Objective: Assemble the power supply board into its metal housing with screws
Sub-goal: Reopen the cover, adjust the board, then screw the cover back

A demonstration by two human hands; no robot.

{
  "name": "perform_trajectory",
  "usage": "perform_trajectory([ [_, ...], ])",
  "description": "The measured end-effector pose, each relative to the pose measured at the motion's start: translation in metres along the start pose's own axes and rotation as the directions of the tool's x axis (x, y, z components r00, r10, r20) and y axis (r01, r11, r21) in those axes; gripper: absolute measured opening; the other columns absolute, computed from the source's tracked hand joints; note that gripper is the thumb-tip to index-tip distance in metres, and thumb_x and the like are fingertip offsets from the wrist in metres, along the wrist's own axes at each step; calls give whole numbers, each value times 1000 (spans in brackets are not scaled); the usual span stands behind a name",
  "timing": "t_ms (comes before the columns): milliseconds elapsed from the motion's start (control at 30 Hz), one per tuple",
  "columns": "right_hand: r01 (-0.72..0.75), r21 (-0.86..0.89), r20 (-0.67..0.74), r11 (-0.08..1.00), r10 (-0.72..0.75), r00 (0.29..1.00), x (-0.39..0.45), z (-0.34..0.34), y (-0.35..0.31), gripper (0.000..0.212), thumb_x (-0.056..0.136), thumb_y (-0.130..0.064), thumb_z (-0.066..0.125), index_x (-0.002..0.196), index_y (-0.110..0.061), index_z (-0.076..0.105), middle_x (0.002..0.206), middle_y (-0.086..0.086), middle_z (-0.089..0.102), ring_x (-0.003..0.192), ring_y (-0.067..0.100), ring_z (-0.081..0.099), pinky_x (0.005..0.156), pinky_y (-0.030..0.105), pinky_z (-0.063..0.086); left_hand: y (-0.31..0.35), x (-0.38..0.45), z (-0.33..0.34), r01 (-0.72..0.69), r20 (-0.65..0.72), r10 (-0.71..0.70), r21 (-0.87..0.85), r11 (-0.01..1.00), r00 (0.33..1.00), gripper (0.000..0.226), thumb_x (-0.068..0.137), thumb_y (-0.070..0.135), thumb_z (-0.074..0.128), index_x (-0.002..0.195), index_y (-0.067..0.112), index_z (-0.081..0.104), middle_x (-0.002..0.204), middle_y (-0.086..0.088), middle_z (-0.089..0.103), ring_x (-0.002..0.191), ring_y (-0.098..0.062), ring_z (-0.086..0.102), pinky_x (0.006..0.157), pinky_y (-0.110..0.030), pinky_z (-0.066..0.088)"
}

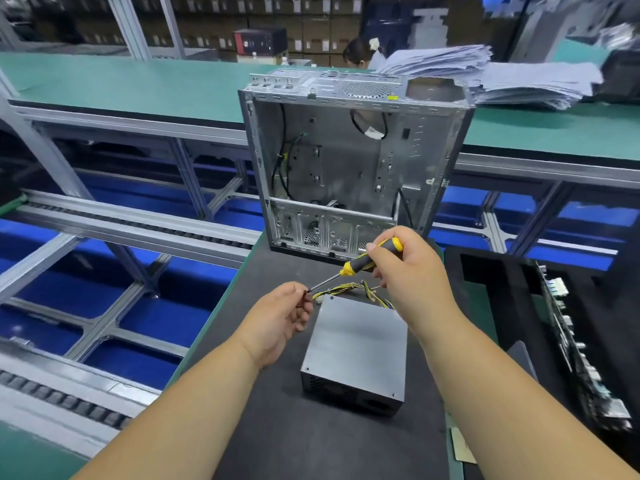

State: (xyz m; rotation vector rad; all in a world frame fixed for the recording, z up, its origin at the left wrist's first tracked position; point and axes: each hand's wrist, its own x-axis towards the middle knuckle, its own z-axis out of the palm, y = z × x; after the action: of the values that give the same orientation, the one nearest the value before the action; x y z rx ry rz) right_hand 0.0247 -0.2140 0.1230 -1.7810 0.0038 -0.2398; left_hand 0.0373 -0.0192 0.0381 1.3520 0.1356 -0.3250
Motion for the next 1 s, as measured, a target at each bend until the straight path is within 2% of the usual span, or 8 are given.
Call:
perform_trajectory([
  [200, 27, -46, -60, 999, -30, 998, -5, -12, 4, 12, 94, -20, 57, 82, -21, 56, 62, -18, 65, 52, -2, 52, 43, 8, 40, 1, 6, 16, 33, 36, -32, -31, 999, 999, 27, 102, 10, 38, 82, 13, 56, 68, 2, 56, 54, -7, 46, 50, -18, 35],
  [400, 125, -254, -16, 959, -133, 991, -12, -21, 9, 14, 96, -26, 55, 84, -30, 50, 70, -26, 64, 60, -3, 55, 47, 9, 36, -4, 13, 31, 133, 27, -131, -96, 986, 991, 26, 102, 10, 39, 84, 8, 57, 65, 0, 56, 48, -7, 44, 44, -16, 34],
  [500, 155, -297, 45, 942, -148, 988, -14, -25, 10, 13, 96, -25, 55, 88, -32, 48, 80, -22, 67, 72, -4, 61, 53, 11, 39, -4, 16, 42, 223, 12, -224, -161, 961, 974, 27, 103, 13, 41, 82, 7, 57, 62, 0, 56, 45, -7, 44, 43, -15, 32],
  [567, 171, -299, 64, 939, -159, 985, -15, -29, 11, 15, 95, -21, 56, 89, -32, 48, 82, -19, 65, 74, -7, 61, 53, 8, 40, -2, 18, 52, 264, 7, -269, -223, 938, 963, 27, 103, 13, 40, 82, 6, 55, 62, -1, 54, 44, -6, 44, 43, -15, 31],
  [633, 158, -317, 73, 935, -142, 987, -15, -36, 12, 17, 94, -19, 56, 90, -33, 48, 82, -14, 65, 72, -3, 60, 54, 10, 38, 1, 20, 65, 282, -10, -292, -231, 931, 956, 28, 103, 12, 39, 80, 6, 54, 64, -2, 53, 44, -5, 42, 43, -14, 30],
  [767, 107, -328, 3, 939, -112, 994, -10, -53, 15, 15, 93, -19, 55, 89, -32, 48, 83, -8, 68, 69, 3, 59, 57, 21, 40, 5, 30, 88, 240, -21, -241, -48, 970, 970, 28, 104, 10, 37, 84, 7, 56, 67, -2, 53, 49, -6, 40, 47, -14, 31],
  [900, 77, -304, -86, 950, -108, 990, -5, -68, 17, 16, 93, -16, 57, 86, -28, 50, 80, -11, 68, 63, -9, 60, 51, 8, 37, 4, 43, 98, 129, 21, -137, 210, 969, 990, 32, 102, 8, 35, 83, 8, 61, 67, -2, 58, 48, -5, 48, 53, -20, 36],
  [1000, 59, -329, -113, 942, -101, 988, -2, -77, 20, 16, 93, -15, 57, 86, -27, 50, 80, -6, 68, 60, -6, 58, 50, 9, 36, -9, 52, 98, -18, 45, -2, 438, 899, 999, 29, 100, 13, 39, 89, 15, 65, 77, -2, 61, 63, -12, 53, 63, -27, 42],
])
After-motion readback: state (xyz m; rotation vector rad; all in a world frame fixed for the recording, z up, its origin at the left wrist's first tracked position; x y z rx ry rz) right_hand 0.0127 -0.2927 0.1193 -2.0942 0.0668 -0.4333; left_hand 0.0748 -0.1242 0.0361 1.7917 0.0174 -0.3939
